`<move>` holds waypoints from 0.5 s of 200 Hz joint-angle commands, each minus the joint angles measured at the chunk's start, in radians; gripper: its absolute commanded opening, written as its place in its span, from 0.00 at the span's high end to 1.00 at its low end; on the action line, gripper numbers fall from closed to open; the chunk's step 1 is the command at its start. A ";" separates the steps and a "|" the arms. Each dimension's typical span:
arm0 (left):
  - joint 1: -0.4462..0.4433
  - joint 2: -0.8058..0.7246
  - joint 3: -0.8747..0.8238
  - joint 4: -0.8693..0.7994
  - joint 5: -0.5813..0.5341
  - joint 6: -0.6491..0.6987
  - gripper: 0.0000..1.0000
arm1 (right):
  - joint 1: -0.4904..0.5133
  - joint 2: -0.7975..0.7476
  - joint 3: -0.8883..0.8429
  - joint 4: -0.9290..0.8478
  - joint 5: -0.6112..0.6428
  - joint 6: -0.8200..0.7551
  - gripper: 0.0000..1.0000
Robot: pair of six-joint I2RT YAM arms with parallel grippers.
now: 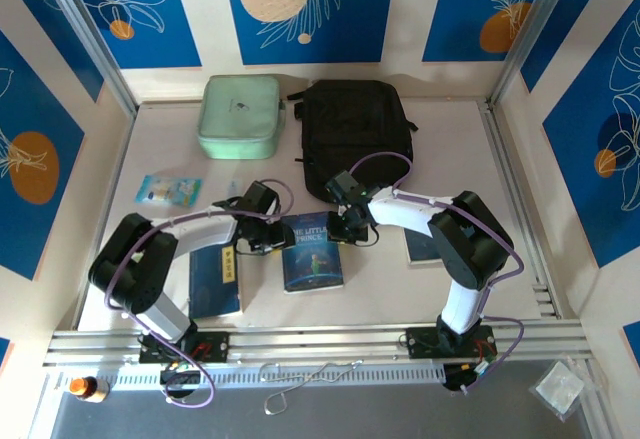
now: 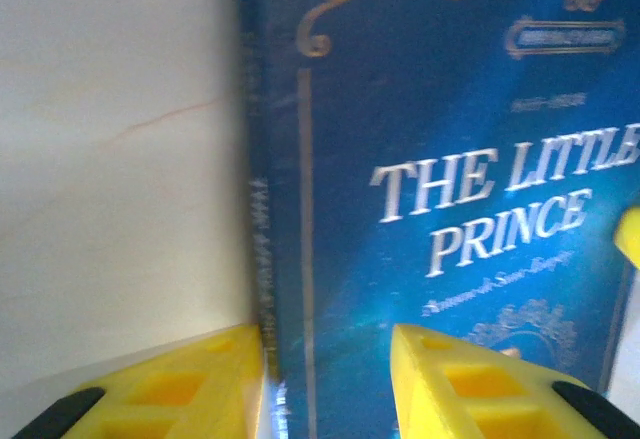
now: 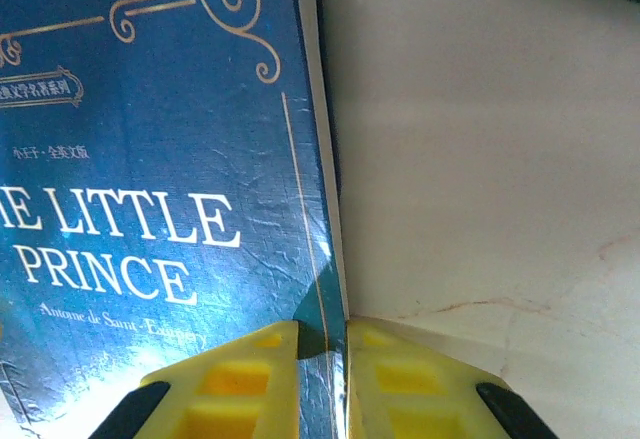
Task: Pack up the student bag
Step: Pick up the book at the center of the table.
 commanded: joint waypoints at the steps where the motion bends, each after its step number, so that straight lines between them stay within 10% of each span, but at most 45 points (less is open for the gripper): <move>1: 0.001 -0.013 0.044 0.024 0.096 0.092 0.63 | -0.008 0.056 -0.034 0.011 0.022 0.024 0.85; 100: 0.007 -0.138 -0.073 0.250 0.238 0.091 0.65 | -0.015 0.056 -0.041 0.019 0.041 0.034 0.85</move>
